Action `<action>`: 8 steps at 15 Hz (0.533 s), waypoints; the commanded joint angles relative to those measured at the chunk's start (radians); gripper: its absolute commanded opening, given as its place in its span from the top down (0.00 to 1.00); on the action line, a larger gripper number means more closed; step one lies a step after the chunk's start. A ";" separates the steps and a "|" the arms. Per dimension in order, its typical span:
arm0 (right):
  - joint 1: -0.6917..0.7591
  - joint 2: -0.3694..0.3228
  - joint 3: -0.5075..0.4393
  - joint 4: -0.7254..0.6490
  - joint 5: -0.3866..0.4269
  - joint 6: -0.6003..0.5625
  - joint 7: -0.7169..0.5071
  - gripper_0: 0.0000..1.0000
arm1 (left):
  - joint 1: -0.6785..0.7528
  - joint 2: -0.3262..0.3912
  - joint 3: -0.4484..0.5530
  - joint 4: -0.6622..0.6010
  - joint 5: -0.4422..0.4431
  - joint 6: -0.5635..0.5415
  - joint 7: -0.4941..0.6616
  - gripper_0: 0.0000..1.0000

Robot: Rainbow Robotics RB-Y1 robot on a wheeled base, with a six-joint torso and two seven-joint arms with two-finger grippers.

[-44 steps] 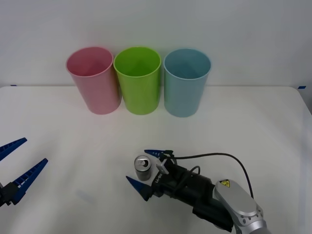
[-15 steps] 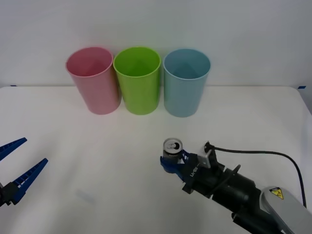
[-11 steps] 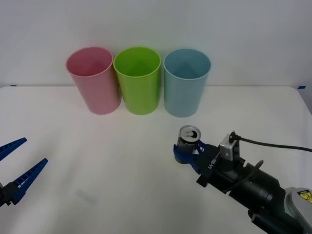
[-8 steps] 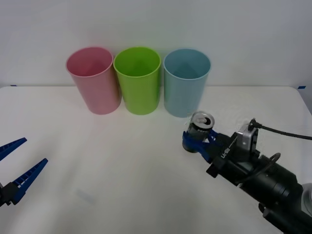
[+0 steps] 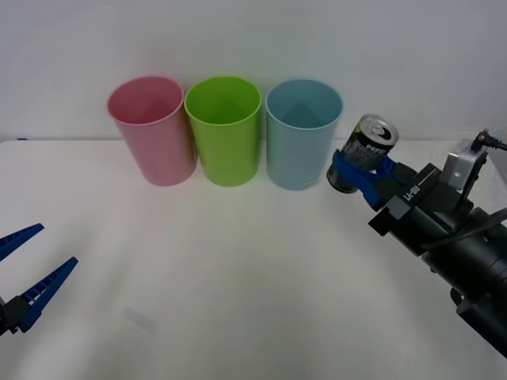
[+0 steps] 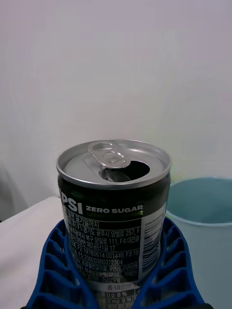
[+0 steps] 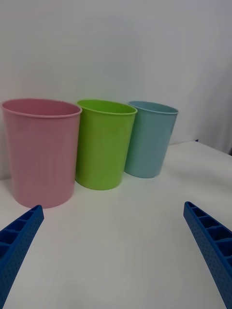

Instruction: Grasp the object on the table and drop it into the matching bin: aluminum can to the light blue bin, PET bottle to the pink bin.

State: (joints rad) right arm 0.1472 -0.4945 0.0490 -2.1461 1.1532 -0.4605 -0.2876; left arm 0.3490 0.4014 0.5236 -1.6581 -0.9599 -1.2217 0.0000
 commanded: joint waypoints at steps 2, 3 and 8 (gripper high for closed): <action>-0.117 -0.022 -0.009 0.069 0.002 0.026 -0.025 1.00 | 0.000 0.000 0.000 0.000 0.000 0.000 0.000 0.00; -0.152 -0.022 -0.009 0.101 0.005 0.028 -0.032 1.00 | 0.000 0.000 0.000 0.000 0.000 0.000 0.000 0.00; -0.371 0.036 -0.011 0.328 0.106 0.026 -0.061 1.00 | 0.000 0.000 0.000 0.000 0.000 0.000 0.000 0.00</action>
State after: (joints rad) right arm -0.1849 -0.4734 0.0393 -1.8596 1.2369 -0.4331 -0.3422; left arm 0.3491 0.4014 0.5236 -1.6581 -0.9599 -1.2217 0.0000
